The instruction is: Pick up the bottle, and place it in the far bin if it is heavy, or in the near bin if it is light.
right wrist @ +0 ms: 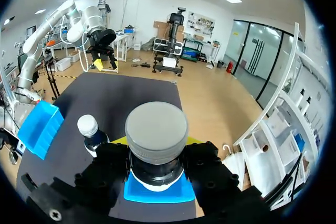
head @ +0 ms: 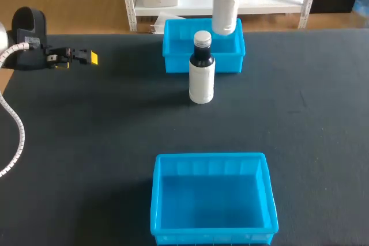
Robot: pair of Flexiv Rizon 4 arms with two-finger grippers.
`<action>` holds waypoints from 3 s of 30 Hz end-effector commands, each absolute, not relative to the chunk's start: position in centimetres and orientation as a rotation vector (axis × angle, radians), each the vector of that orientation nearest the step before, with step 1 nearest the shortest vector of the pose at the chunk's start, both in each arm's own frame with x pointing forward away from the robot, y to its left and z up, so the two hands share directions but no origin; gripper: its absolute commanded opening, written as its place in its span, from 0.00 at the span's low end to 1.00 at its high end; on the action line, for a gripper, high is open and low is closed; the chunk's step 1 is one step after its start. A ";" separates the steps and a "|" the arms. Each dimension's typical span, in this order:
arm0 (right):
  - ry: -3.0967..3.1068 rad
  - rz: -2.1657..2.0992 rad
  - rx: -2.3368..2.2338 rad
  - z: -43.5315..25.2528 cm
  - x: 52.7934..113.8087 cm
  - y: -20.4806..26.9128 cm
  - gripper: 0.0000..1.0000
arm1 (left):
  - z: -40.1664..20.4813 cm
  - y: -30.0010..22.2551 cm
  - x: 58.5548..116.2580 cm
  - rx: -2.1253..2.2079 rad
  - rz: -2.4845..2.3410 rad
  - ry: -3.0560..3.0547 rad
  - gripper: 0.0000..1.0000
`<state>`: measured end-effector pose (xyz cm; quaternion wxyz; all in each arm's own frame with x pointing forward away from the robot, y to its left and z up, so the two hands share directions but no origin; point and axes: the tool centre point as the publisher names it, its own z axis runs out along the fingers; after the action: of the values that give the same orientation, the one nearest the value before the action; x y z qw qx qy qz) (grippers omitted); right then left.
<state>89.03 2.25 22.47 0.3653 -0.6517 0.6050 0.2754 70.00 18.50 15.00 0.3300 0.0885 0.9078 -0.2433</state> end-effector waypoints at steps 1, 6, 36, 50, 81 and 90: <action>1.513 0.901 -1.838 22.1 90.4 4.1 0.00 | 15.0 18.5 70.0 0.231 -0.636 2.374 1.00; 1.482 0.934 -1.879 21.1 90.5 6.2 0.00 | 15.0 18.5 70.0 0.231 -0.636 2.374 1.00; 1.497 1.207 -1.978 15.5 92.8 12.3 0.00 | 15.0 18.5 70.0 0.231 -0.636 2.374 1.00; 1.543 1.324 -1.964 13.7 93.2 12.7 0.00 | 15.0 18.5 70.0 0.231 -0.636 2.374 1.00; 1.615 1.479 -1.923 11.0 95.2 12.2 1.00 | 15.0 18.5 70.0 0.231 -0.636 2.374 1.00; 1.689 1.404 -1.836 11.8 94.6 7.6 1.00 | 15.0 18.5 70.0 0.231 -0.636 2.374 1.00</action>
<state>94.78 9.31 11.19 0.3812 -0.5287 0.7290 0.2089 70.00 18.49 15.00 0.3300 0.0885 0.9078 -0.2434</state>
